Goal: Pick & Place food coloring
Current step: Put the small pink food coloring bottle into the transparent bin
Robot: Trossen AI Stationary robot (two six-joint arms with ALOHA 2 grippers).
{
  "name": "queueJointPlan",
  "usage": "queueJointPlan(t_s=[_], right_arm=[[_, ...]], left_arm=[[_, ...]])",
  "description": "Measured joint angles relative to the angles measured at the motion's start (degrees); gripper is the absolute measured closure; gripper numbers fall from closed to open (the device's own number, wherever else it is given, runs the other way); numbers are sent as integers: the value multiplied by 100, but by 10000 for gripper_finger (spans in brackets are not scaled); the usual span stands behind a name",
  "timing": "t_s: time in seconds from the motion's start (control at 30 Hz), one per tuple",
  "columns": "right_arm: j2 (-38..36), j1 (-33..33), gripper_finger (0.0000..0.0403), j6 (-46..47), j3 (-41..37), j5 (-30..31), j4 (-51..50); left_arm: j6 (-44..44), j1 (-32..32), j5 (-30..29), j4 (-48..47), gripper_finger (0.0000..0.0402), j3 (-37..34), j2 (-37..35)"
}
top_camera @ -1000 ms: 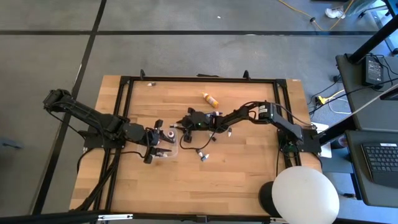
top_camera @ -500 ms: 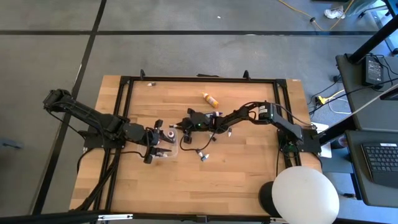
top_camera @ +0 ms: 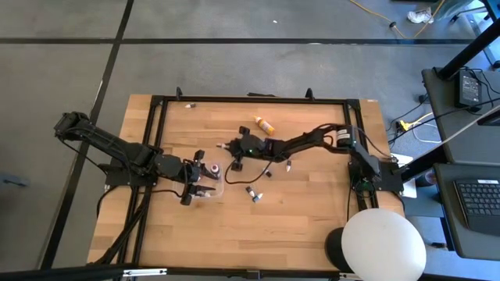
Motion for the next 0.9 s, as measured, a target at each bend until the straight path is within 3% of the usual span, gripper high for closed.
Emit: queueJointPlan(t_s=[0.37,0.7,0.9], right_arm=[[-1356,165,350,-376,5,256,-1374],[-2255,958,350,-457,6,256,-1791],[-2329,1585,350,-527,6,533,-1803]], left_arm=[[-607,0,-306,-1056,240,0,-470],[169,1,-321,-392,236,0,-31],[211,13,-1258,-367,239,0,444]])
